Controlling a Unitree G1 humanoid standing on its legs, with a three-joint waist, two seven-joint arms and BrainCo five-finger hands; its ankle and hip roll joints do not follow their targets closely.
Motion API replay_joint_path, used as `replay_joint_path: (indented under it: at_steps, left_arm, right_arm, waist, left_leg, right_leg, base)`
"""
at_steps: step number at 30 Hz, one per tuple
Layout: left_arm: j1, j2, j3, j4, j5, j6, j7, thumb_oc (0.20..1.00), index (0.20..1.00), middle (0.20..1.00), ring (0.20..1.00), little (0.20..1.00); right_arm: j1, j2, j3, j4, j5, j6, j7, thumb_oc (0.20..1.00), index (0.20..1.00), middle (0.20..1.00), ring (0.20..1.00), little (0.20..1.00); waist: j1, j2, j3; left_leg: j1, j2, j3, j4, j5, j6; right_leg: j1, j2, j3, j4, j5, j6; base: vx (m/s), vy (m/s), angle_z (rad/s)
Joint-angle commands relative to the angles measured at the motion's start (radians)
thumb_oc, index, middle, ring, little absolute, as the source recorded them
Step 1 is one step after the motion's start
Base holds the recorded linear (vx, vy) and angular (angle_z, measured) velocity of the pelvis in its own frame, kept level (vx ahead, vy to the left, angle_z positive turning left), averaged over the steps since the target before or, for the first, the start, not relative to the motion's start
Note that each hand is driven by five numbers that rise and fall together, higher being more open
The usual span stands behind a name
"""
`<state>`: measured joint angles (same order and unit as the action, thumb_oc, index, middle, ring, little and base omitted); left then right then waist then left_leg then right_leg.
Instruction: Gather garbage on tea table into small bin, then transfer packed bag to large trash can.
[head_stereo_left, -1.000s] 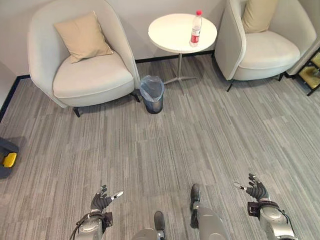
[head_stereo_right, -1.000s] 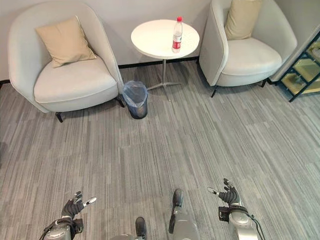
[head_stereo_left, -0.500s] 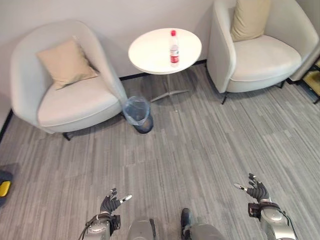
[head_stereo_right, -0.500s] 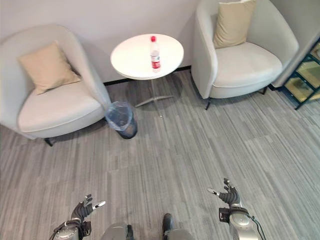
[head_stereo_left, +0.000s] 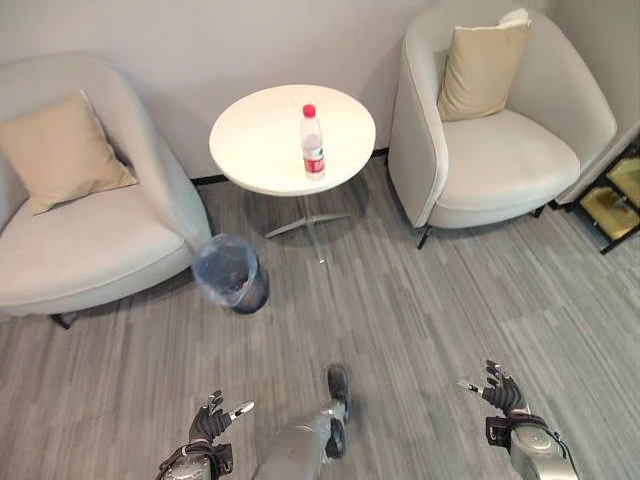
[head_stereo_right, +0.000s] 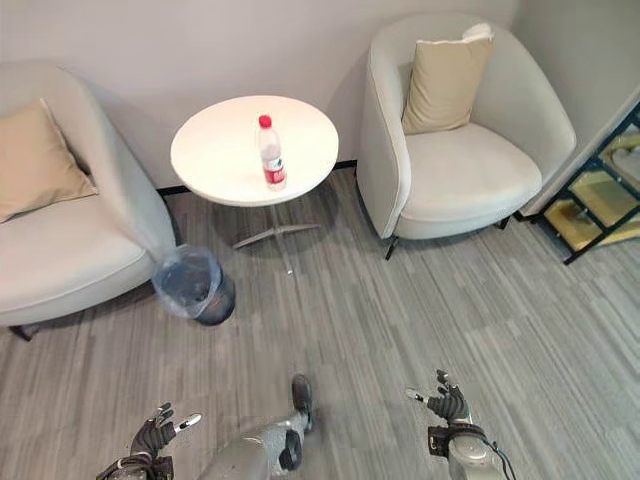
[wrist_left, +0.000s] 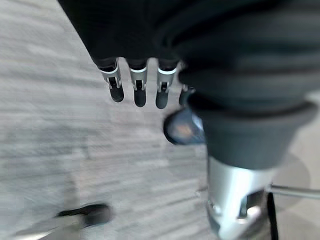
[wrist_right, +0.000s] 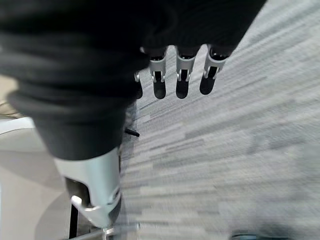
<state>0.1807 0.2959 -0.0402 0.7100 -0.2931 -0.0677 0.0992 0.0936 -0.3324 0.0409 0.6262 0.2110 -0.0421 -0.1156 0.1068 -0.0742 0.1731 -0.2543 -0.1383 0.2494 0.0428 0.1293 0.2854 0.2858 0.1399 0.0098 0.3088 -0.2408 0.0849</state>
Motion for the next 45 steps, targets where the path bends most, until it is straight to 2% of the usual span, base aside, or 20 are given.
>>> replay_joint_path:
  at_steps: [1, 3, 5, 6, 7, 8, 11, 14, 18, 19, 20, 21, 23, 24, 27, 29, 34, 39, 41, 45]
  left_arm:
    - [-0.038, 0.043, -0.009, -0.061, 0.021, -0.025, 0.0, 1.0, 1.0, 1.0, 1.0, 1.0]
    - [-0.063, 0.059, -0.011, -0.066, 0.011, -0.027, 0.01, 1.0, 1.0, 1.0, 1.0, 1.0]
    - [-0.081, 0.06, -0.014, -0.061, 0.011, -0.029, 0.022, 1.0, 1.0, 1.0, 1.0, 1.0]
    - [-0.086, 0.06, -0.015, -0.06, 0.008, -0.032, 0.025, 1.0, 1.0, 1.0, 1.0, 1.0]
    - [-0.086, 0.06, -0.015, -0.06, 0.008, -0.032, 0.025, 1.0, 1.0, 1.0, 1.0, 1.0]
    - [-0.084, 0.062, -0.012, -0.063, 0.006, -0.032, 0.024, 1.0, 1.0, 1.0, 1.0, 1.0]
    - [-0.095, 0.059, -0.001, -0.036, 0.004, -0.032, 0.027, 1.0, 1.0, 1.0, 1.0, 1.0]
    - [-0.091, 0.052, 0.004, -0.017, 0.026, -0.032, 0.021, 1.0, 1.0, 1.0, 1.0, 1.0]
    - [-0.09, 0.04, -0.005, 0.004, 0.03, -0.028, 0.015, 1.0, 1.0, 1.0, 1.0, 1.0]
    - [-0.095, 0.036, -0.017, 0.003, 0.024, -0.024, 0.007, 1.0, 1.0, 1.0, 1.0, 1.0]
    - [-0.095, 0.036, -0.016, 0.003, 0.024, -0.024, 0.007, 1.0, 1.0, 1.0, 1.0, 1.0]
    - [-0.101, 0.037, -0.022, 0.008, 0.028, -0.021, 0.0, 1.0, 1.0, 1.0, 1.0, 1.0]
    - [-0.114, 0.033, -0.027, 0.014, 0.036, -0.019, 0.0, 1.0, 1.0, 1.0, 1.0, 1.0]
    - [-0.114, 0.033, -0.027, 0.014, 0.036, -0.019, 0.001, 1.0, 1.0, 1.0, 1.0, 1.0]
    - [-0.114, 0.038, -0.031, 0.002, 0.055, -0.023, -0.006, 1.0, 1.0, 1.0, 1.0, 1.0]
    - [-0.11, 0.036, -0.029, 0.002, 0.075, -0.027, 0.0, 1.0, 1.0, 1.0, 1.0, 1.0]
    - [-0.083, 0.034, -0.024, 0.003, 0.1, -0.034, -0.012, 1.0, 1.0, 1.0, 1.0, 1.0]
    - [-0.066, 0.05, -0.016, 0.0, 0.107, -0.045, -0.028, 1.0, 1.0, 1.0, 1.0, 1.0]
    - [-0.077, 0.06, -0.009, 0.02, 0.106, -0.049, -0.025, 1.0, 1.0, 1.0, 1.0, 1.0]
    - [-0.07, 0.068, 0.0, 0.01, 0.106, -0.059, -0.027, 1.0, 1.0, 1.0, 1.0, 1.0]
  right_arm:
    - [0.013, -0.034, -0.005, -0.1, -0.032, -0.035, 0.014, 1.0, 1.0, 1.0, 1.0, 1.0]
    - [-0.016, -0.025, 0.016, -0.111, -0.03, -0.043, 0.017, 1.0, 1.0, 1.0, 1.0, 1.0]
    - [-0.025, -0.017, 0.03, -0.122, -0.034, -0.043, 0.014, 1.0, 1.0, 1.0, 1.0, 1.0]
    - [-0.027, -0.022, 0.035, -0.123, -0.038, -0.041, 0.015, 1.0, 1.0, 1.0, 1.0, 1.0]
    - [-0.027, -0.023, 0.035, -0.123, -0.038, -0.041, 0.015, 1.0, 1.0, 1.0, 1.0, 1.0]
    - [-0.031, -0.029, 0.038, -0.126, -0.036, -0.038, 0.017, 1.0, 1.0, 1.0, 1.0, 1.0]
    - [-0.032, -0.037, 0.041, -0.129, -0.027, -0.037, 0.013, 1.0, 1.0, 1.0, 1.0, 1.0]
    - [-0.006, -0.04, 0.032, -0.133, -0.034, -0.032, 0.017, 1.0, 1.0, 1.0, 1.0, 1.0]
    - [0.004, -0.048, 0.018, -0.123, -0.034, -0.042, 0.016, 1.0, 1.0, 1.0, 1.0, 1.0]
    - [0.003, -0.056, 0.014, -0.125, -0.022, -0.047, 0.011, 1.0, 1.0, 1.0, 1.0, 1.0]
    - [0.003, -0.057, 0.014, -0.124, -0.022, -0.048, 0.011, 1.0, 1.0, 1.0, 1.0, 1.0]
    - [0.007, -0.072, 0.019, -0.147, -0.029, -0.05, 0.016, 1.0, 1.0, 1.0, 1.0, 1.0]
    - [0.005, -0.094, 0.021, -0.163, -0.054, -0.048, 0.011, 1.0, 1.0, 1.0, 1.0, 1.0]
    - [0.005, -0.094, 0.021, -0.163, -0.054, -0.048, 0.011, 1.0, 1.0, 1.0, 1.0, 1.0]
    - [0.003, -0.108, 0.021, -0.212, -0.063, -0.053, 0.013, 1.0, 1.0, 1.0, 1.0, 1.0]
    - [-0.001, -0.133, 0.028, -0.282, -0.107, -0.069, 0.015, 1.0, 1.0, 1.0, 1.0, 1.0]
    - [0.003, -0.167, 0.032, -0.395, -0.17, -0.09, 0.043, 1.0, 1.0, 1.0, 1.0, 1.0]
    - [-0.063, -0.198, 0.098, -0.501, -0.274, -0.112, 0.076, 1.0, 1.0, 1.0, 1.0, 1.0]
    - [-0.113, -0.193, 0.166, -0.507, -0.327, -0.117, 0.095, 1.0, 1.0, 1.0, 1.0, 1.0]
    - [-0.134, -0.21, 0.21, -0.496, -0.383, -0.116, 0.106, 1.0, 1.0, 1.0, 1.0, 1.0]
  waist:
    - [0.013, -0.029, -0.018]
    - [-0.001, -0.017, -0.006]
    - [-0.018, 0.003, 0.003]
    - [-0.042, 0.027, 0.015]
    - [-0.043, 0.028, 0.015]
    - [-0.063, 0.035, 0.03]
    - [-0.088, 0.022, 0.048]
    - [-0.099, 0.017, 0.052]
    - [-0.102, 0.02, 0.041]
    - [-0.106, 0.018, 0.046]
    - [-0.108, 0.018, 0.045]
    - [-0.112, 0.015, 0.053]
    - [-0.115, 0.009, 0.061]
    - [-0.115, 0.009, 0.061]
    - [-0.109, 0.008, 0.053]
    - [-0.099, 0.027, 0.042]
    - [-0.1, 0.05, 0.016]
    - [-0.079, 0.076, 0.022]
    - [-0.081, 0.086, 0.031]
    - [-0.073, 0.078, 0.018]
  left_leg:
    - [-0.051, 0.103, -0.077, 0.038, 0.012, -0.252]
    - [0.004, 0.098, -0.085, 0.049, -0.046, -0.222]
    - [0.076, 0.098, -0.11, 0.027, -0.077, -0.21]
    - [0.159, 0.094, -0.147, -0.006, -0.103, -0.209]
    - [0.159, 0.095, -0.149, -0.007, -0.101, -0.21]
    - [0.21, 0.093, -0.169, -0.023, -0.118, -0.216]
    - [0.272, 0.064, -0.216, -0.038, -0.147, -0.227]
    - [0.315, 0.044, -0.259, -0.041, -0.174, -0.233]
    - [0.3, 0.055, -0.26, 0.0, -0.193, -0.266]
    - [0.26, 0.069, -0.229, 0.078, -0.196, -0.289]
    - [0.255, 0.069, -0.231, 0.085, -0.199, -0.29]
    - [0.215, 0.095, -0.196, 0.17, -0.206, -0.297]
    - [0.163, 0.137, -0.141, 0.221, -0.194, -0.299]
    - [0.162, 0.137, -0.141, 0.223, -0.195, -0.299]
    - [0.147, 0.171, -0.088, 0.099, -0.146, -0.309]
    - [0.168, 0.182, -0.109, -0.008, -0.095, -0.318]
    - [0.232, 0.16, -0.12, -0.076, -0.097, -0.307]
    - [0.294, 0.125, -0.125, -0.094, -0.118, -0.259]
    - [0.316, 0.111, -0.144, -0.097, -0.126, -0.239]
    - [0.313, 0.097, -0.175, -0.081, -0.131, -0.243]
  right_leg:
    - [-0.071, -0.21, 0.003, -0.067, 0.358, 0.04]
    - [-0.191, -0.232, -0.008, 0.123, 0.458, 0.07]
    - [-0.281, -0.245, -0.054, 0.148, 0.392, 0.032]
    - [-0.347, -0.22, -0.099, 0.088, 0.258, -0.013]
    - [-0.347, -0.219, -0.101, 0.086, 0.26, -0.014]
    - [-0.389, -0.2, -0.129, -0.015, 0.227, -0.025]
    - [-0.446, -0.165, -0.09, -0.2, 0.285, -0.016]
    - [-0.418, -0.15, -0.044, -0.258, 0.319, -0.016]
    - [-0.386, -0.163, -0.069, -0.269, 0.317, -0.039]
    - [-0.37, -0.176, -0.097, -0.28, 0.313, -0.045]
    - [-0.371, -0.176, -0.099, -0.28, 0.313, -0.046]
    - [-0.35, -0.178, -0.115, -0.288, 0.3, -0.062]
    - [-0.314, -0.19, -0.141, -0.319, 0.292, -0.072]
    - [-0.313, -0.19, -0.141, -0.32, 0.293, -0.072]
    - [-0.283, -0.197, -0.169, -0.367, 0.299, -0.053]
    - [-0.262, -0.189, -0.18, -0.377, 0.289, -0.042]
    - [-0.242, -0.203, -0.171, -0.369, 0.28, -0.031]
    - [-0.313, -0.249, -0.148, -0.147, 0.248, -0.004]
    - [-0.383, -0.245, -0.095, -0.03, 0.261, 0.009]
    - [-0.347, -0.223, -0.052, -0.152, 0.25, -0.009]
  base:
    - [0.19, 0.132, -0.02]
    - [0.34, 0.213, 0.25]
    - [0.46, 0.217, 0.23]
    - [0.4, 0.139, 0.46]
    - [0.5, 0.071, 0.75]
    - [0.33, -0.029, 0.74]
    - [0.37, -0.063, 0.44]
    - [0.27, -0.085, 0.62]
    - [0.15, -0.096, 1.17]
    - [0.1, -0.12, 0.67]
    - [0.11, -0.152, 0.61]
    - [0.1, -0.11, 0.71]
    - [0.11, -0.077, 0.64]
    - [0.07, 0.004, 0.45]
    - [0.08, 0.049, 0.26]
    - [0.13, 0.145, 0.11]
    - [0.1, 0.196, -0.08]
    - [0.02, 0.231, -0.15]
    - [0.03, 0.14, 0.02]
    - [0.06, -0.038, 0.32]
